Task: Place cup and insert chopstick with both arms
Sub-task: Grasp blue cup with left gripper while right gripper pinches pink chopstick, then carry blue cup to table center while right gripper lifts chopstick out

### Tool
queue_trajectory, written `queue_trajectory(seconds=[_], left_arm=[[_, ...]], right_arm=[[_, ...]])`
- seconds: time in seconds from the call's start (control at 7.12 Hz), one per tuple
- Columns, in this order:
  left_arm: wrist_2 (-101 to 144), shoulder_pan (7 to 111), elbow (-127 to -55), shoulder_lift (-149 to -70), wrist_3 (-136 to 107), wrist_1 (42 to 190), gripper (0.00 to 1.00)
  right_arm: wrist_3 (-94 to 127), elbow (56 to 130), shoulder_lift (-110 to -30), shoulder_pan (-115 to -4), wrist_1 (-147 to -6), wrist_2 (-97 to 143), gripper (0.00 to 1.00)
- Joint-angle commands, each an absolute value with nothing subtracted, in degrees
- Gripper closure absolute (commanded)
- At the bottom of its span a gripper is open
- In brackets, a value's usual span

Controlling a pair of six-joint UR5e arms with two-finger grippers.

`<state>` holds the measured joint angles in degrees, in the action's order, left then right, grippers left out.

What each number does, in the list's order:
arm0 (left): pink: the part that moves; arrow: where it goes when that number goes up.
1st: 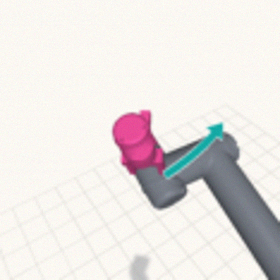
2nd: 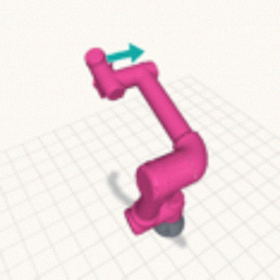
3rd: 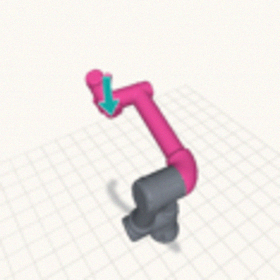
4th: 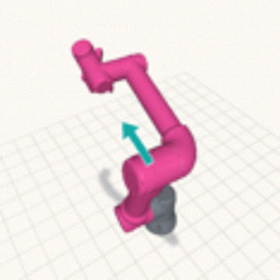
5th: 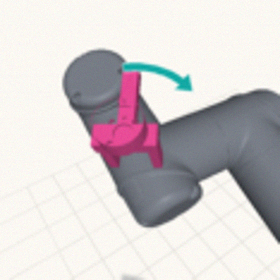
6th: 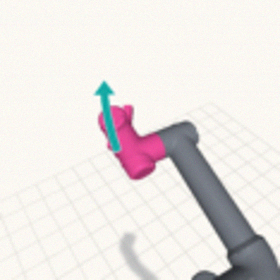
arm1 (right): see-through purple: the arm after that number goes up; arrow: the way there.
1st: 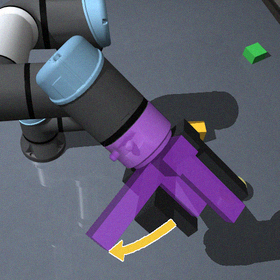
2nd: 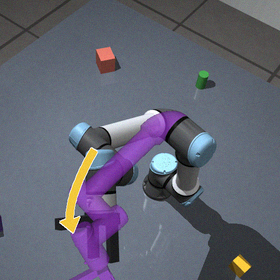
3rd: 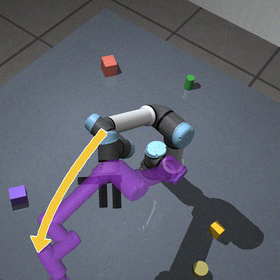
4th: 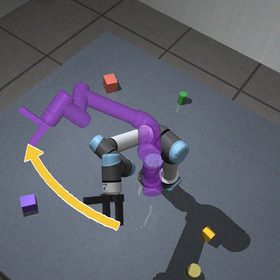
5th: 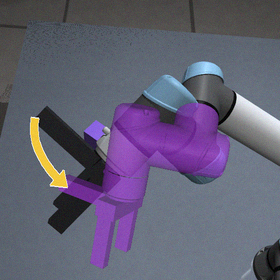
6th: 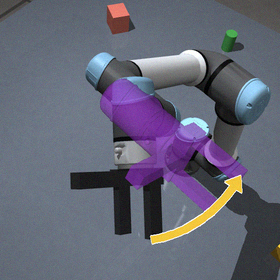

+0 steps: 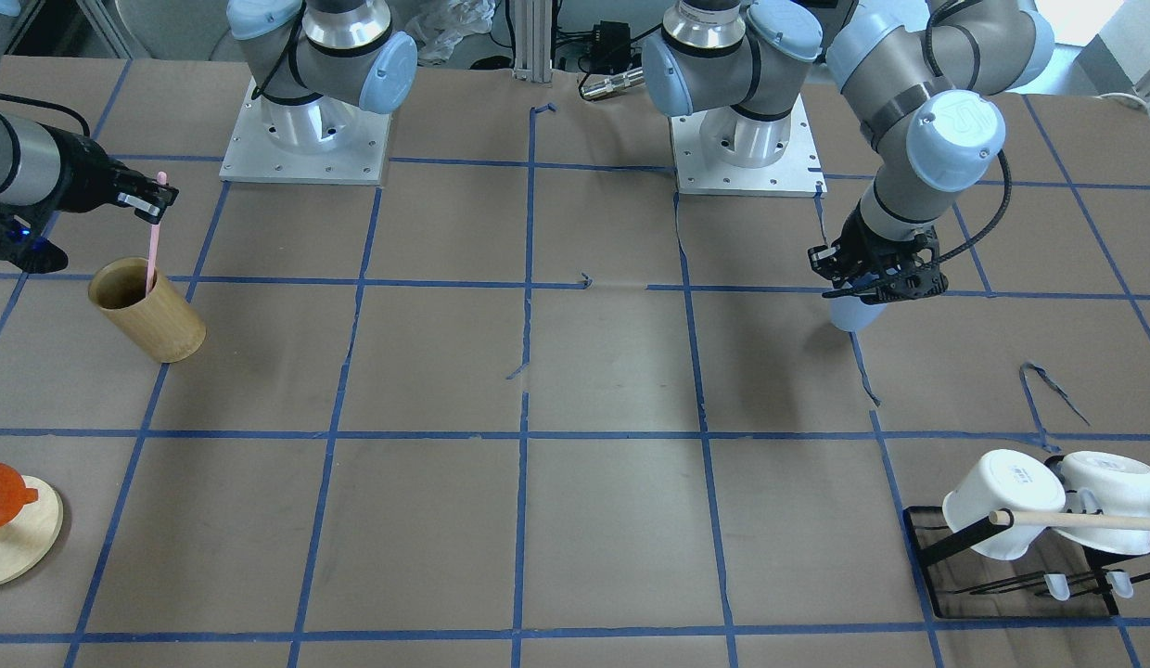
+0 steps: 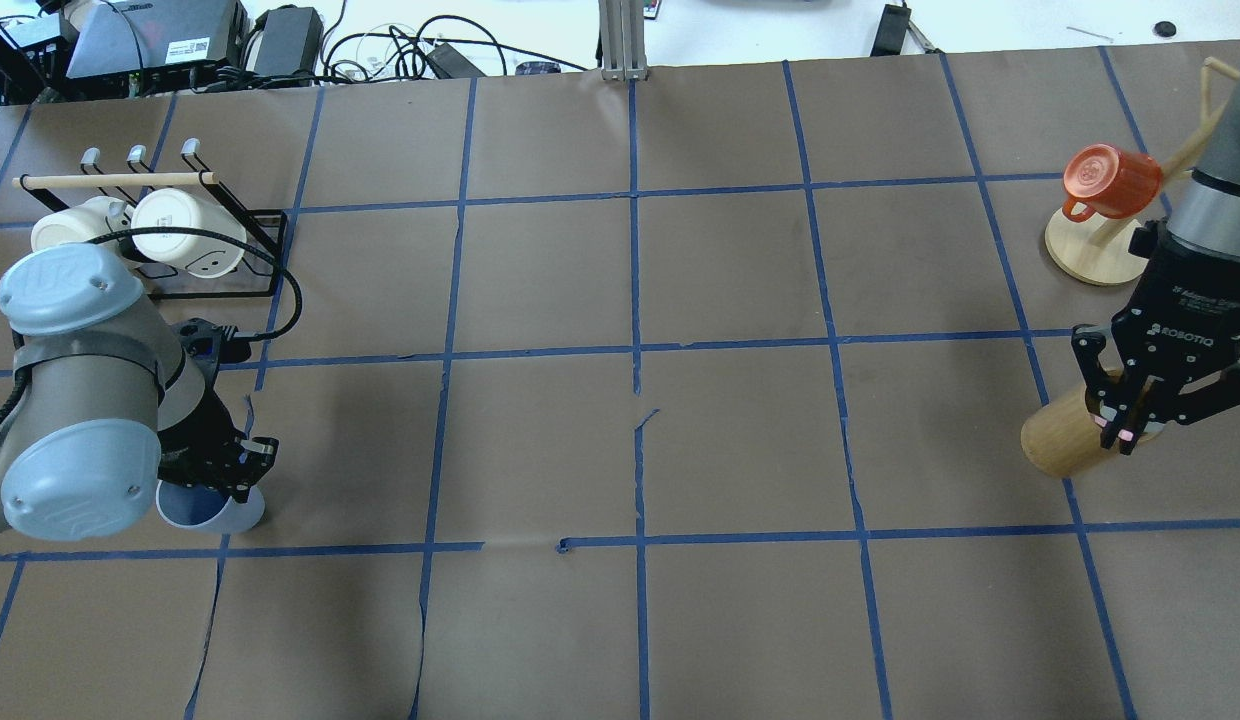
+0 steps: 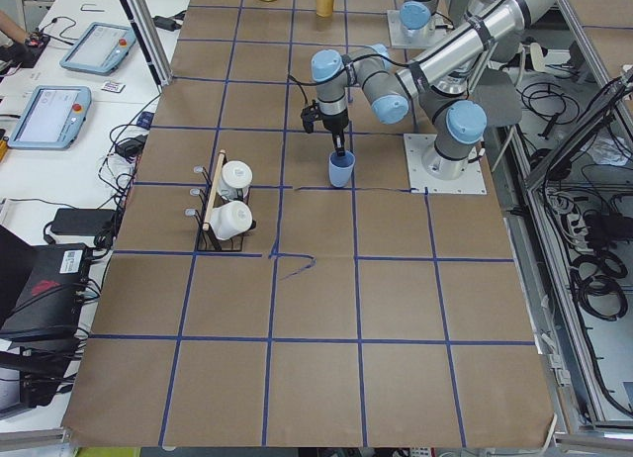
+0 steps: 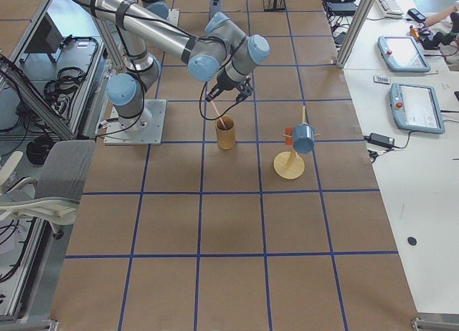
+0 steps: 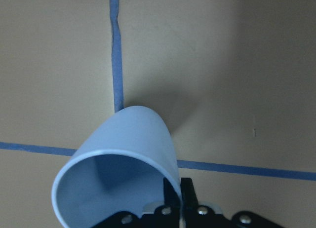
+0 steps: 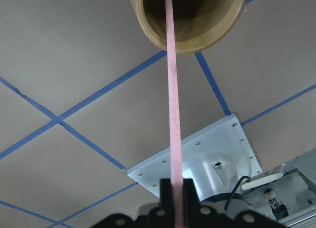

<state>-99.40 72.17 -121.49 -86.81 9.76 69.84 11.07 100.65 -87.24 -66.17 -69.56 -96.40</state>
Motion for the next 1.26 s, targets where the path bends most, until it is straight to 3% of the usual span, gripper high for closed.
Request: queue_trajectory(seconds=[0.0,0.7,1.12], left_arm=[[-95.03,80.80,-112.79,-89.28,-7.62,76.36,1.00],[-80.53,100.78,-98.03,-104.73,-52.66,70.27,1.00],[-79.89,106.16,-89.41,-112.22,-63.17,69.17,1.00]], right_arm=[[11.42,99.67,-87.54,-66.01,-66.11,-96.24,0.96],[12.92,85.89,-87.19,-65.92,-53.72,-91.08,1.00],[12.92,82.89,-87.19,-66.01,-51.33,-79.50,1.00]])
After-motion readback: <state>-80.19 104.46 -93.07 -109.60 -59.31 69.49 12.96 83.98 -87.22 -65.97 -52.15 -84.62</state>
